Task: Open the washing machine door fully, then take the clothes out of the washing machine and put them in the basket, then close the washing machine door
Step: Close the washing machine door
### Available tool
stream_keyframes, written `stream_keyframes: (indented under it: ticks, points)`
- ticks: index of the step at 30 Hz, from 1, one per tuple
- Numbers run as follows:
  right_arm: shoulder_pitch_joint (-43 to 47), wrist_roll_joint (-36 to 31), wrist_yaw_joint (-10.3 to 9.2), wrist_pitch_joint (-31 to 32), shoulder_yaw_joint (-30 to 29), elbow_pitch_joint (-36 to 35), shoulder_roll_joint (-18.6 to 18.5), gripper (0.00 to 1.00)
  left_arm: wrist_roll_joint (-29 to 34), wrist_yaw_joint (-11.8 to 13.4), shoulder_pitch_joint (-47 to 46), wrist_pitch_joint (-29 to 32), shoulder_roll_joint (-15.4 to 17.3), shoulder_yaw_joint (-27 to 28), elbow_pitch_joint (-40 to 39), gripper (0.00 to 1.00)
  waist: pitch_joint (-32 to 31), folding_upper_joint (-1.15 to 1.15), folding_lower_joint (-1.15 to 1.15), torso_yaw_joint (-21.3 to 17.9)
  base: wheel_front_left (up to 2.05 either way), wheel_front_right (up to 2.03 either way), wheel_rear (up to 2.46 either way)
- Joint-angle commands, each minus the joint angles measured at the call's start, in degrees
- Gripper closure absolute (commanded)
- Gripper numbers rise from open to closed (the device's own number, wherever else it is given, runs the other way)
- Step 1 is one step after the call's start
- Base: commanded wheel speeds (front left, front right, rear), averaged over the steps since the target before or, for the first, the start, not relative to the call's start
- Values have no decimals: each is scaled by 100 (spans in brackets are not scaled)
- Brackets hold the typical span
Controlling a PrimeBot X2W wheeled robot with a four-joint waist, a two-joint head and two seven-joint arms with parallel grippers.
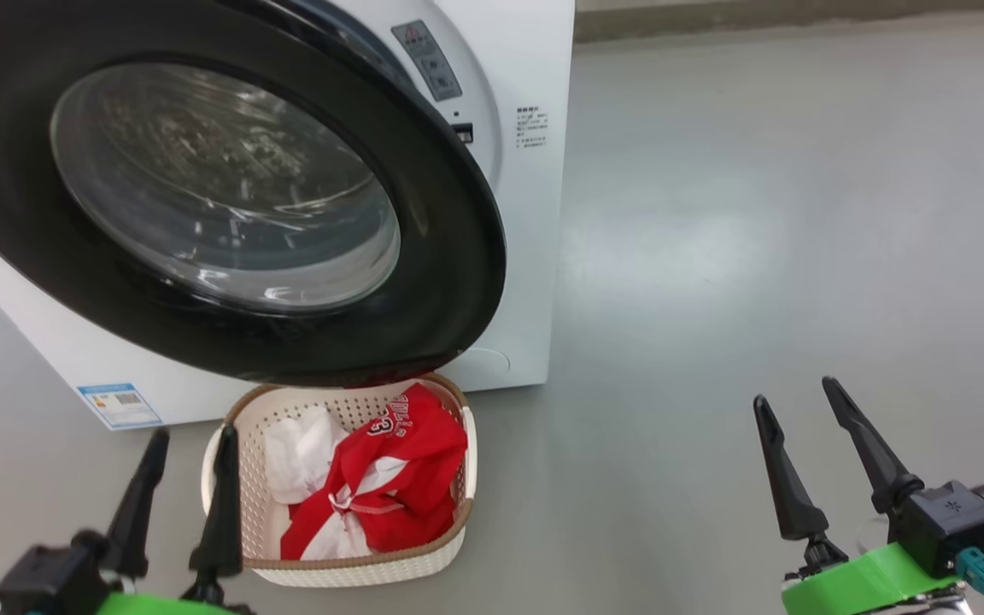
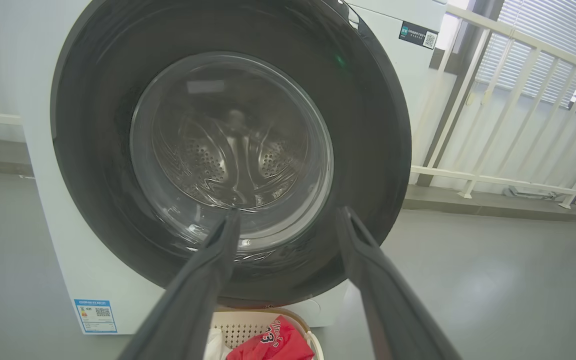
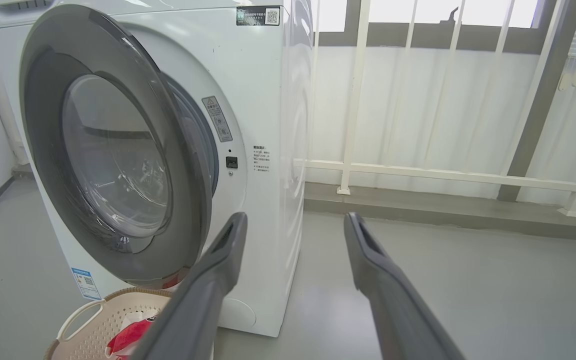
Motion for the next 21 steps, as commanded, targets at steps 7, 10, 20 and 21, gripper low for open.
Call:
stream_keyframes:
  ticks: [7, 10, 20, 21]
  points:
    - [111, -46, 20, -36, 47, -182, -10, 0, 431, -193, 443, -68, -214, 614, -286, 0, -232, 0, 0, 61, 0, 0, 0]
    - [192, -43, 20, -36, 1, -222, -10, 0, 682, -267, 628, -68, -279, 732, -368, 0, -286, 0, 0, 94, 0, 0, 0]
    - [330, 41, 20, -36, 52, -278, -9, 0, 1239, -439, 848, -68, -503, 974, -441, 0, -380, 0, 0, 151, 0, 0, 0]
    - [329, 41, 20, -36, 58, -276, -9, 0, 1258, -458, 854, -68, -528, 992, -438, 0, -385, 0, 0, 150, 0, 0, 0]
